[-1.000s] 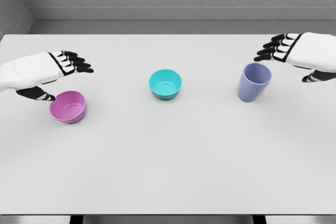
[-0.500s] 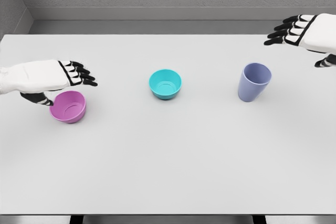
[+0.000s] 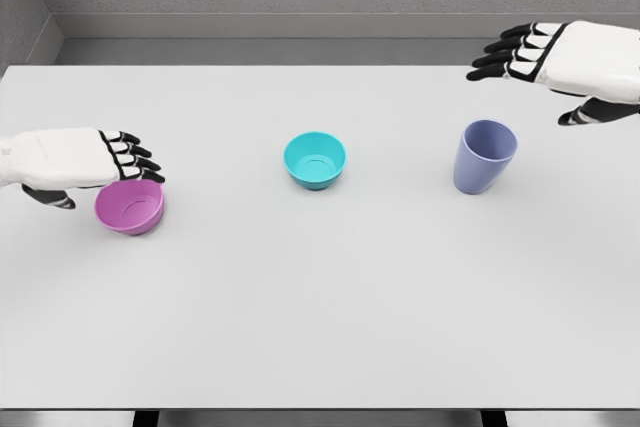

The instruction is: Stacking bowl and cup with both arms

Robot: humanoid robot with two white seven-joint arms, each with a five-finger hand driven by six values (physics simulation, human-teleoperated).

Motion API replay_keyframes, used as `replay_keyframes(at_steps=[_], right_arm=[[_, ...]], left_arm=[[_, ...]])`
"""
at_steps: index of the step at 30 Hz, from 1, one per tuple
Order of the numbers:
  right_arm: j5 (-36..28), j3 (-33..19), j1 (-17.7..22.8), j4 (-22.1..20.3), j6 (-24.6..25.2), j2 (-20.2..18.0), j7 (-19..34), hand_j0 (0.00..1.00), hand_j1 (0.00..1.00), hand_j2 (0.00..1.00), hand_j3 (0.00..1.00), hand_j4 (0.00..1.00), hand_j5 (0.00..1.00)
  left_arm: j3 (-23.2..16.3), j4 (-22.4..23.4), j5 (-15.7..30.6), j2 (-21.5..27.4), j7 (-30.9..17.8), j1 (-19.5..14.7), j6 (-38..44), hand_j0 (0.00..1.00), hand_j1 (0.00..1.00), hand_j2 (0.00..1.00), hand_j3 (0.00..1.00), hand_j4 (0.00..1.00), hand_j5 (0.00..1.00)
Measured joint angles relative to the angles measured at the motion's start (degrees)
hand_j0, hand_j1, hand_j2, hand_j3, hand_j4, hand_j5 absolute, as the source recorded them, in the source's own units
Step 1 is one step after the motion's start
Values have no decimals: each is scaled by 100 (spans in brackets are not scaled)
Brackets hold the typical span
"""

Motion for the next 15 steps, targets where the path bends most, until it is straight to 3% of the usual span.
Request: replay_keyframes(at_steps=[15], right_arm=[[35, 354, 26, -19, -2, -33, 0, 100, 100, 100, 100, 100, 100]], left_arm=[[-133, 239, -184, -267, -7, 44, 0, 100, 100, 100, 100, 100, 100]])
